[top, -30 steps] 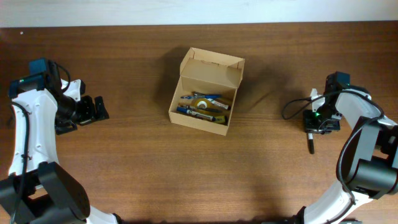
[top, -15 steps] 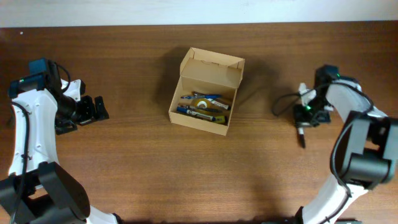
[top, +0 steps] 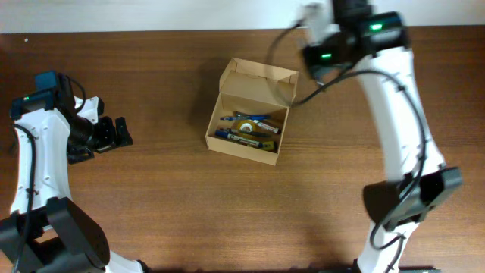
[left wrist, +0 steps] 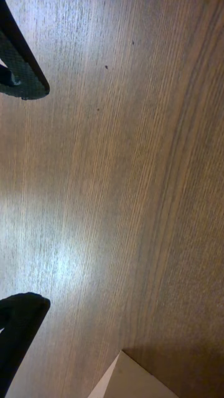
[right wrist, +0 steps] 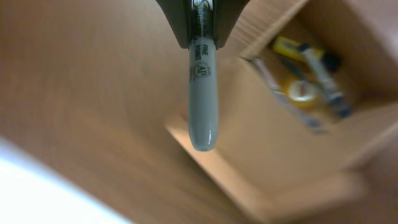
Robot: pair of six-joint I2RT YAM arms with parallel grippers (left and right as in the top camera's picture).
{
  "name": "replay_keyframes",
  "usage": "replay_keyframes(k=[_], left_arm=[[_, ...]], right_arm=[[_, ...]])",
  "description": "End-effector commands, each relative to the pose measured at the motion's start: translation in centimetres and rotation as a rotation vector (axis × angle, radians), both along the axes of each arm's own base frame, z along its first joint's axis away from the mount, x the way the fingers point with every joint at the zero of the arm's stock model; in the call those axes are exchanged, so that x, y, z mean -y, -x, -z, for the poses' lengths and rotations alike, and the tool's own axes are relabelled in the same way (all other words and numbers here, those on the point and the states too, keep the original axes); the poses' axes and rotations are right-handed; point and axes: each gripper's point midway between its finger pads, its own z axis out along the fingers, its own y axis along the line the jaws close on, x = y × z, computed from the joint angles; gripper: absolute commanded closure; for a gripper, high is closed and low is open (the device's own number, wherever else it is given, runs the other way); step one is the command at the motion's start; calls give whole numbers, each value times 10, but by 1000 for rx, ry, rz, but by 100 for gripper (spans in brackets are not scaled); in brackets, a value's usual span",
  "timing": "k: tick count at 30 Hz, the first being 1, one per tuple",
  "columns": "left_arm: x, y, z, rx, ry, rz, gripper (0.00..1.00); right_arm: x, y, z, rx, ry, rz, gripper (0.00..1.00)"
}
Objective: Pack container
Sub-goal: 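Carry the black marker into the box and open the right gripper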
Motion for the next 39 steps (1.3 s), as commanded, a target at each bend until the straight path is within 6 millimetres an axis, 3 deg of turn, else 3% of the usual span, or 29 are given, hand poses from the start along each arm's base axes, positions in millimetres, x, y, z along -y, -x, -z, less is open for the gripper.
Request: replay_keyframes(k=[1, 5, 9, 19, 26, 32, 34, 39], left_arm=[[2, 1, -5, 20, 7, 17, 0], [2, 1, -5, 20, 7, 17, 0], [2, 1, -5, 20, 7, 17, 0], [2, 1, -5, 20, 7, 17, 0], [2, 1, -5, 20, 7, 17, 0], [2, 1, -5, 20, 7, 17, 0], [2, 1, -5, 20, 7, 17, 0], [2, 1, -5, 20, 7, 17, 0]], right_arm=[[-62, 29, -10, 95, 131, -421, 96], [-104, 48, 11, 94, 201, -650, 96], [-127, 55, 42, 34, 217, -715, 96], [-130, 59, 140, -216, 250, -743, 96], [-129, 67, 190, -333, 245, -749, 96], [-129, 67, 211, -351, 231, -686, 96], [-128, 68, 212, -364, 226, -659, 78], [-130, 63, 194, -355, 192, -529, 72]])
